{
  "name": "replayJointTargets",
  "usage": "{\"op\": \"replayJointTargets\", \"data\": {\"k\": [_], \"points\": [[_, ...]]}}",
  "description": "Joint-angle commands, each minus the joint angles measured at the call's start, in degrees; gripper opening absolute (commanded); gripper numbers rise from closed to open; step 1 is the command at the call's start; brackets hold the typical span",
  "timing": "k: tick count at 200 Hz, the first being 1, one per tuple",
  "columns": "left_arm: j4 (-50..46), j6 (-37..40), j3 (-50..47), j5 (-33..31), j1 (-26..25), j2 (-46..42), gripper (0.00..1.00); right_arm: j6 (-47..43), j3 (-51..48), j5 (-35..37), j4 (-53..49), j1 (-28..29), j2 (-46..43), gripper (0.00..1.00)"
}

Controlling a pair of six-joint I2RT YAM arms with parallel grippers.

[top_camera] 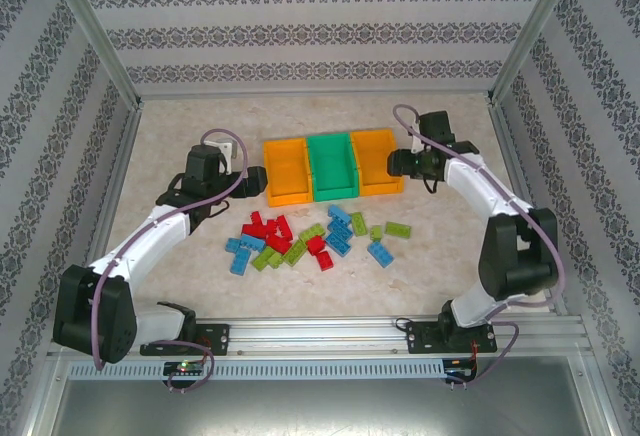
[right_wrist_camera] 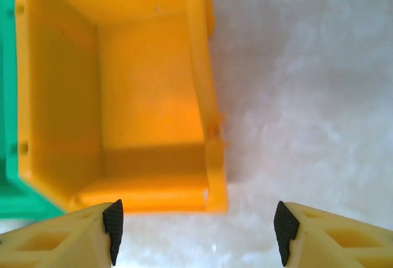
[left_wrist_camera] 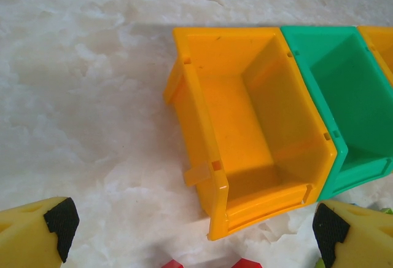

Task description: Sort the legos into containers by color

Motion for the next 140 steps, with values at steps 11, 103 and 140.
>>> {"op": "replayJointTargets", "data": {"k": [11,103,140], "points": [[-1.86,-1.14,2.06,0.79,-1.05,2.01,1.0,6.08,-6.93,-0.21,-5.35,8.47,-4.92,0.68],[-1.77,-3.06,2.47,0.52,-2.57,2.41,1.0,17.28,-15.55,5.15,-4.78,21.94,-4.08,0.6],[-2.47,-2.92,2.1,0.06,-2.88,1.83,1.0,16.97,-15.12,6.33,-4.33,23.02,-1.25,0.55]]}}
